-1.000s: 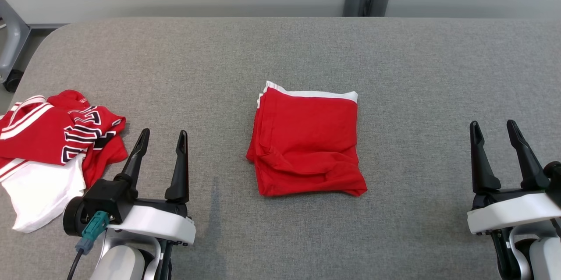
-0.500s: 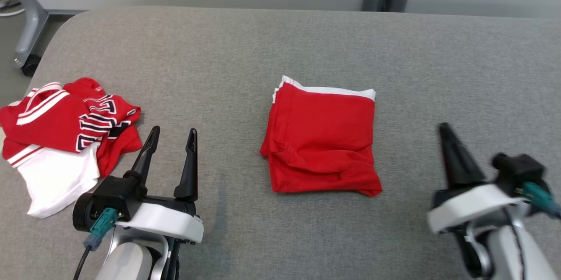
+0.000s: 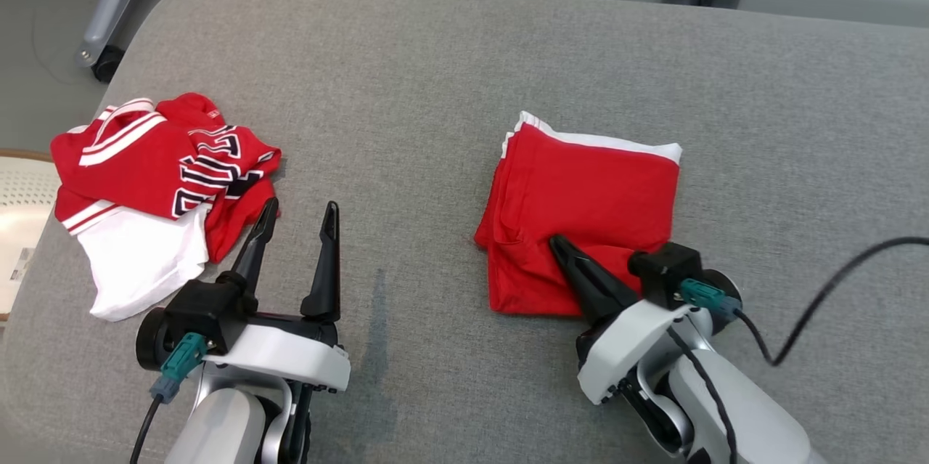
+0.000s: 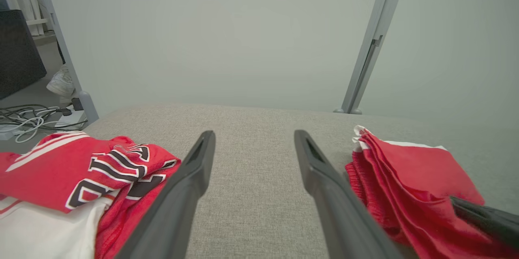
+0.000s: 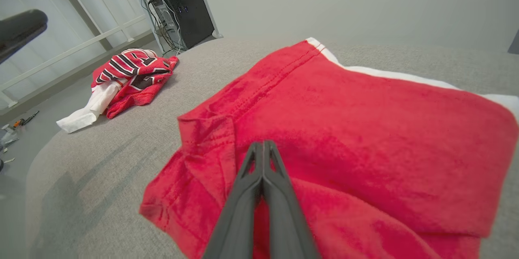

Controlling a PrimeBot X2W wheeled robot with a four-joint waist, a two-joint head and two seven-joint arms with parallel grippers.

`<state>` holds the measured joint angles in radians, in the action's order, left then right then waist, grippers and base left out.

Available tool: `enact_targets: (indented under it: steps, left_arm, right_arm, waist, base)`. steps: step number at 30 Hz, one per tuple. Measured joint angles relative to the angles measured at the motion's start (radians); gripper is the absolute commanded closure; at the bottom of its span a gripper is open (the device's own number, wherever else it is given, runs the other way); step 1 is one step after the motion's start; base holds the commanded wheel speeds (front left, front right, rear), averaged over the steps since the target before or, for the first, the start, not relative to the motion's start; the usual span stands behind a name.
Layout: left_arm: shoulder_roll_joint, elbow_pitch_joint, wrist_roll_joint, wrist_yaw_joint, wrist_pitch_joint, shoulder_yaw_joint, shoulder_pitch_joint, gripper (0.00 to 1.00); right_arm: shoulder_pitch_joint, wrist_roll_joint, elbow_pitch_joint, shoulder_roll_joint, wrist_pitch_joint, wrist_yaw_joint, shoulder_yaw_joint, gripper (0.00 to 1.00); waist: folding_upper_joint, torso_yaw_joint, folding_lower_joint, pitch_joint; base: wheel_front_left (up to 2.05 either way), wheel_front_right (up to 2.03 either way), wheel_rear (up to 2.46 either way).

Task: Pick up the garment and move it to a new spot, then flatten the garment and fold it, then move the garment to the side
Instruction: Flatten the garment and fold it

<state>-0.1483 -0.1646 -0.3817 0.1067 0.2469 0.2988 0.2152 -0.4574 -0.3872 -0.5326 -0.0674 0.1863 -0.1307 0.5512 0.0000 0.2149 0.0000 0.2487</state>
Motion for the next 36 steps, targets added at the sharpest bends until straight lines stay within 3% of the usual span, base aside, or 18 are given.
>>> enact_targets:
  steps: [9,18,22,29,33,35,36]
  left_arm:
    - [0.008,-0.011,0.000,-0.001,0.008,-0.002,0.013,0.00]
    - [0.006,-0.015,0.000,-0.002,0.012,-0.013,0.013,0.00]
    - [0.006,-0.017,0.000,-0.002,0.013,-0.015,0.013,0.00]
    - [-0.003,-0.010,0.004,0.001,0.013,-0.024,-0.005,0.00]
    - [-0.012,0.003,0.007,0.009,0.015,-0.034,-0.012,0.00]
    - [-0.019,0.009,0.008,0.011,0.015,-0.039,-0.026,0.00]
    - [-0.022,0.012,0.008,0.015,0.015,-0.040,-0.032,0.00]
  right_arm:
    - [-0.108,-0.102,-0.148,0.008,0.022,0.000,0.180,1.00]
    - [-0.138,-0.195,-0.188,0.012,0.026,0.000,0.355,1.00]
    - [-0.150,-0.223,-0.170,0.006,0.052,0.000,0.378,1.00]
    - [-0.139,-0.218,-0.076,-0.042,0.073,0.000,0.244,1.00]
    - [-0.059,-0.160,0.040,-0.082,0.075,0.000,0.071,1.00]
    - [-0.007,-0.124,0.093,-0.096,0.075,0.000,-0.020,0.87]
    - [0.017,-0.103,0.115,-0.101,0.076,0.000,-0.062,0.67]
  waist:
    - [0.0000,0.012,0.0000,0.017]
    - [0.0000,-0.007,0.0000,0.021]
    - [0.0000,-0.020,0.0000,0.017]
    - [0.0000,-0.047,0.0000,-0.008]
    - [0.0000,-0.068,0.0000,-0.029]
    - [0.0000,-0.079,0.0000,-0.040]
    - [0.0000,-0.084,0.0000,-0.046]
  base:
    - [0.00,0.00,0.00]
    - [0.00,0.00,0.00]
    - [0.00,0.00,0.00]
    - [0.00,0.00,0.00]
    - [0.00,0.00,0.00]
    - [0.00,0.00,0.00]
    - [0.00,0.00,0.00]
